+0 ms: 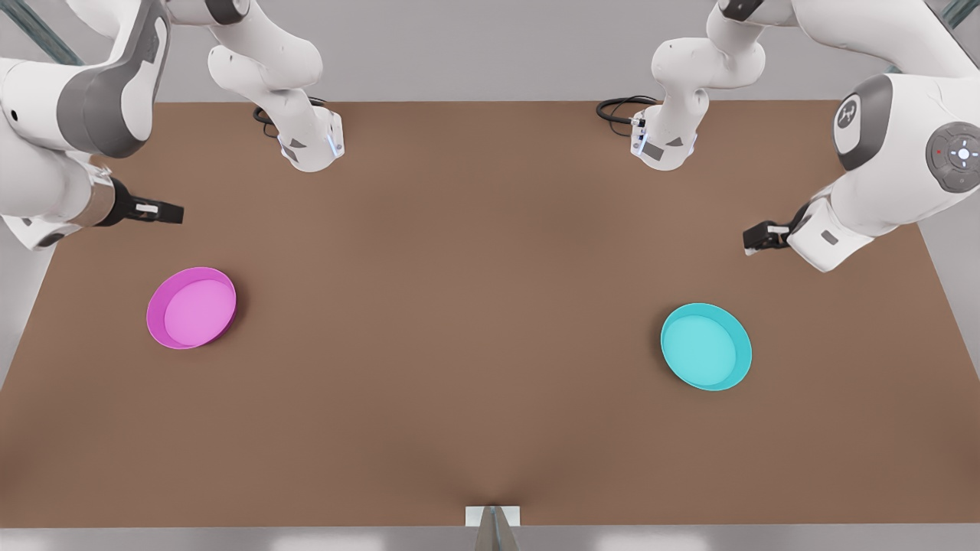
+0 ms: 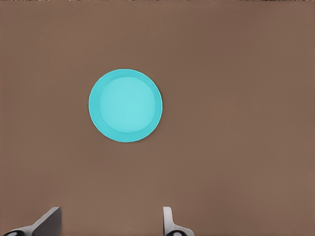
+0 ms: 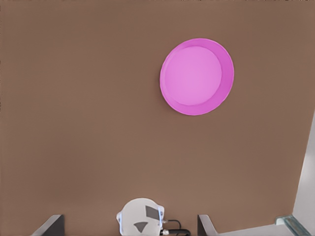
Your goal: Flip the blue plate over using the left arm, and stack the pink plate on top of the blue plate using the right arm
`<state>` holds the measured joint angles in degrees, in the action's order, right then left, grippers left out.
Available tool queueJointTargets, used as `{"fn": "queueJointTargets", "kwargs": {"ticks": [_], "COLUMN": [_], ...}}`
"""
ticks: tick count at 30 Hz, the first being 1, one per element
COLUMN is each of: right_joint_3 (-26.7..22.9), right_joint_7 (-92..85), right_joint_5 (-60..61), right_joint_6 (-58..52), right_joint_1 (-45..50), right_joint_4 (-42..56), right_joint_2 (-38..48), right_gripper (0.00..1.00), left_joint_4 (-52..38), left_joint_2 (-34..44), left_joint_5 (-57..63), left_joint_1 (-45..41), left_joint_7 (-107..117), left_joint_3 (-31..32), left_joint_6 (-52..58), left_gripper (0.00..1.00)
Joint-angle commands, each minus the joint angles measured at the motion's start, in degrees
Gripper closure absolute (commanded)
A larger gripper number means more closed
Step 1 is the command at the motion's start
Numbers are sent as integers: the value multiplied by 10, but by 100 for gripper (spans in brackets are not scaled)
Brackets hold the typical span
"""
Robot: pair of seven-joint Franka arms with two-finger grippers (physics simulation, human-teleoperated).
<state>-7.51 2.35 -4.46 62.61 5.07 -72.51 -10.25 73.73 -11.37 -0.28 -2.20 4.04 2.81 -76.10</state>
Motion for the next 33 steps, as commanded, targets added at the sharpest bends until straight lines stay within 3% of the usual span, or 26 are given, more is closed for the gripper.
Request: {"fn": "queueJointTargets", "kwargs": {"ticks": [1, 2, 4, 7, 10, 19, 20, 21, 23, 29, 33], "right_joint_3": [0, 0, 0, 0, 0, -2, -2, -2, -2, -1, -1], "right_joint_7": [-7, -10, -10, -10, -12, -10, -10, -9, -9, -8, -11], "right_joint_5": [3, 3, 3, 3, 2, 3, 3, 4, 3, 4, 4], "right_joint_6": [30, 30, 31, 38, 38, 82, 81, 81, 81, 78, 81], "right_joint_1": [-2, -3, -4, -5, -14, -27, -27, -26, -26, -24, -27], "right_joint_4": [-4, -6, -7, -15, -6, -8, -8, -7, -6, -6, -7], "right_joint_2": [3, 5, 7, 11, -12, -8, -7, -7, -7, -7, -9], "right_gripper": [0, 0, 0, 0, 0, 0, 0, 0, 0, 0, 0], "left_joint_4": [0, -1, -1, -1, 8, 82, 83, 82, 82, 94, 94], "left_joint_2": [0, -4, -104, -276, -341, -358, -358, -357, -354, -355, -356], "left_joint_5": [0, 0, -12, -149, -148, -140, -140, -144, -145, -148, -148], "left_joint_1": [0, 0, 55, 165, 188, 186, 186, 186, 185, 181, 181], "left_joint_7": [23, 26, 24, -191, -277, -388, -388, -381, -362, -315, -315], "left_joint_3": [0, 0, 1, -2, -3, -9, -10, -10, -10, -9, -8], "left_joint_6": [-13, -14, -37, -265, -360, -397, -397, -383, -382, -376, -375], "left_gripper": [0, 0, 0, 0, 0, 0, 10, 29, 37, 37, 43]}}
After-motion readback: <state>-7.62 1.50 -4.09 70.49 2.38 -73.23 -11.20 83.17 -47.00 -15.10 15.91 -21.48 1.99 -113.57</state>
